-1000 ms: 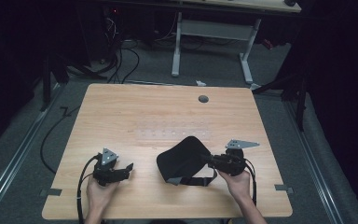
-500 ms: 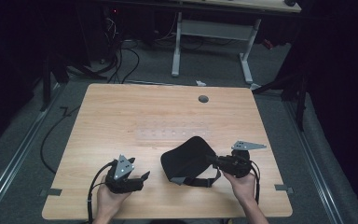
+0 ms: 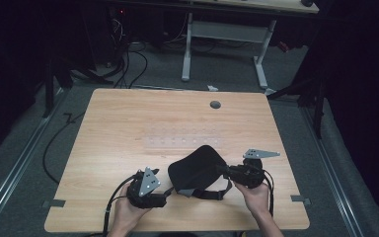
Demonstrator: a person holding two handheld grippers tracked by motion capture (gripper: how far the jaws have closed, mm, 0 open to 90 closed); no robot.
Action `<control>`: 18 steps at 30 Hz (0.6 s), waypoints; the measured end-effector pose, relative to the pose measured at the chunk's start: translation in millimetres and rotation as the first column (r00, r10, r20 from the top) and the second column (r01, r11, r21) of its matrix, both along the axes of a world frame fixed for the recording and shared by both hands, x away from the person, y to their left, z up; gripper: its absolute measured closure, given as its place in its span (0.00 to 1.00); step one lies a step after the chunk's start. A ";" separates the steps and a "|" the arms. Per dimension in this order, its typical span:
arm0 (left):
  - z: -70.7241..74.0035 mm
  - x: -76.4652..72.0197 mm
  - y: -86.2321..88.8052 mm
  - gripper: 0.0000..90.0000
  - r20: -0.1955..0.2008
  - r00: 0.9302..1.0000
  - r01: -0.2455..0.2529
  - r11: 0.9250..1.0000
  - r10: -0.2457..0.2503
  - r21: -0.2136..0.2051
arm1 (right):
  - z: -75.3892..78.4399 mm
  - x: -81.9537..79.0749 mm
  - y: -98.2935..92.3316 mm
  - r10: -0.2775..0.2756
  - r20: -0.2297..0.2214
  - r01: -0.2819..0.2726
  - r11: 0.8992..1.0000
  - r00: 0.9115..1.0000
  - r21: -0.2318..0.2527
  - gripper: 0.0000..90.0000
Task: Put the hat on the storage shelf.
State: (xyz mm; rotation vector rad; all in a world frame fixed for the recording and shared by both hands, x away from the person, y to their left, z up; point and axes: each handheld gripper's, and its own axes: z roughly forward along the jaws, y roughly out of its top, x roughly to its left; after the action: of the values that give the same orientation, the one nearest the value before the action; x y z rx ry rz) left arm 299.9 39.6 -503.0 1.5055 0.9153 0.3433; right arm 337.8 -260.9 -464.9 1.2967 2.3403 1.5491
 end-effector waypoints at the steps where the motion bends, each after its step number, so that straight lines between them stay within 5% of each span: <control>1: 0.9 -0.4 -2.5 0.28 0.004 1.000 0.006 1.000 -0.006 -0.002 | 0.3 0.3 2.0 0.006 -0.003 -0.006 1.000 1.000 -0.005 0.95; 18: 4.9 -3.4 -7.1 0.37 0.036 0.999 0.020 1.000 -0.020 0.018 | 5.5 2.4 13.9 0.029 -0.009 -0.029 0.999 1.000 -0.019 0.95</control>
State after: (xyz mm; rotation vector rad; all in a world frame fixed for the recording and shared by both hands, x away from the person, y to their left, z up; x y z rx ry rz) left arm 296.5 32.4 -498.1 1.5189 0.8698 0.3643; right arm 340.2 -246.9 -459.4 1.2741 2.3836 1.5282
